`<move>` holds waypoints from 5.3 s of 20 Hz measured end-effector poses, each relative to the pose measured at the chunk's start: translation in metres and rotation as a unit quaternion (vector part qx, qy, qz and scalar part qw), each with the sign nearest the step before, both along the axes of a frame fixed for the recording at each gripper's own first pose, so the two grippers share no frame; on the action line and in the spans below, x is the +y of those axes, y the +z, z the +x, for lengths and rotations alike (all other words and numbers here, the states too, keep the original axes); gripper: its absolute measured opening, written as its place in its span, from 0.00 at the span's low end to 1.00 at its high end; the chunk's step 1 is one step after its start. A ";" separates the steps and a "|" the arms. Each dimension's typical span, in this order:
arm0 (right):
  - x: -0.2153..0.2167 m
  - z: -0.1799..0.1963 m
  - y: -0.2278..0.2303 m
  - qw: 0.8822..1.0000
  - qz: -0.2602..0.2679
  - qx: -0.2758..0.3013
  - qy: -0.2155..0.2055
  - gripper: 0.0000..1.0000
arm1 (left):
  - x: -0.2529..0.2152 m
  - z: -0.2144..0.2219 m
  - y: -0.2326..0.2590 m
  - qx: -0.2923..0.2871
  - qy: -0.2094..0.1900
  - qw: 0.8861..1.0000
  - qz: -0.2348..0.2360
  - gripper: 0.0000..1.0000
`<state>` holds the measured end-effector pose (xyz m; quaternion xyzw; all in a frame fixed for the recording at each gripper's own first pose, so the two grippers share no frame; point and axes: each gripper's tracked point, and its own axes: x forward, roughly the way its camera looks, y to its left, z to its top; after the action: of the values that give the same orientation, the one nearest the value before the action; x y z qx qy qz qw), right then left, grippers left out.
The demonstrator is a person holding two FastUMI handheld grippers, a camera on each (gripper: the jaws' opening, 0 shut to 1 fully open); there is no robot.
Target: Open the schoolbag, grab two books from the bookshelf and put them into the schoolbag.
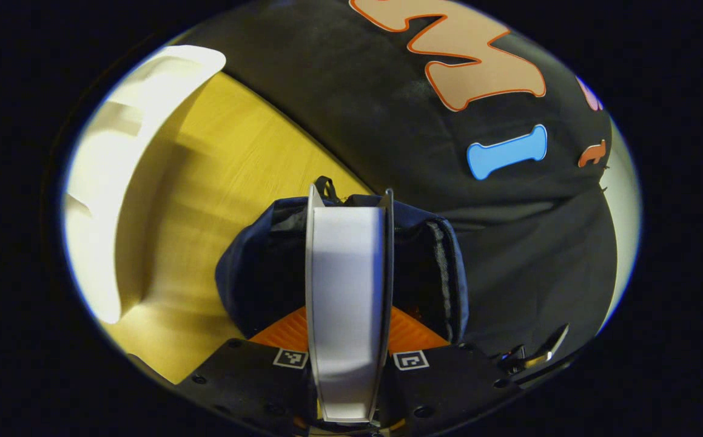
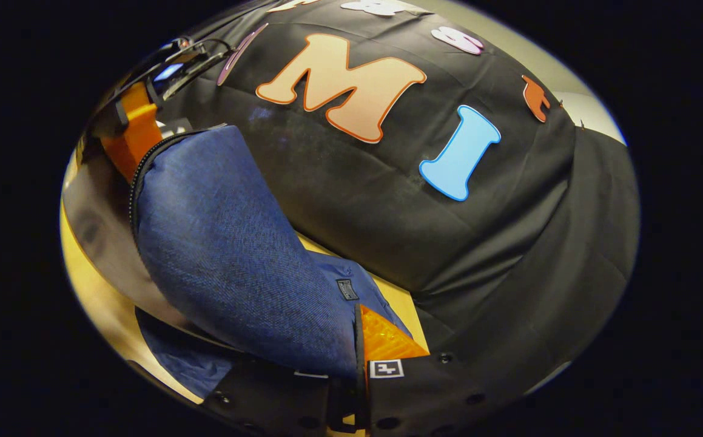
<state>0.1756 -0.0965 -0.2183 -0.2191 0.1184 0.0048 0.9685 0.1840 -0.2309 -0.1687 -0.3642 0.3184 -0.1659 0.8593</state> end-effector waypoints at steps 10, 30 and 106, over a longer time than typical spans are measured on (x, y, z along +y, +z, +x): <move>0.012 -0.004 -0.002 0.999 0.046 0.006 0.005 0.08 | -0.048 0.050 -0.051 -0.033 -0.001 0.997 -0.070 0.36; 0.003 -0.001 -0.003 0.995 0.099 0.020 -0.024 0.08 | -0.008 0.054 -0.087 0.008 0.037 0.998 0.040 0.84; 0.035 -0.025 -0.042 0.994 -0.029 0.085 -0.065 0.07 | 0.466 -0.095 0.073 0.285 0.102 0.891 0.340 0.40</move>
<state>0.1501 -0.0613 -0.2606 -0.2380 0.2143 -0.0433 0.9463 0.0895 0.2348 -0.0961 -0.1124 0.5473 0.1521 0.8153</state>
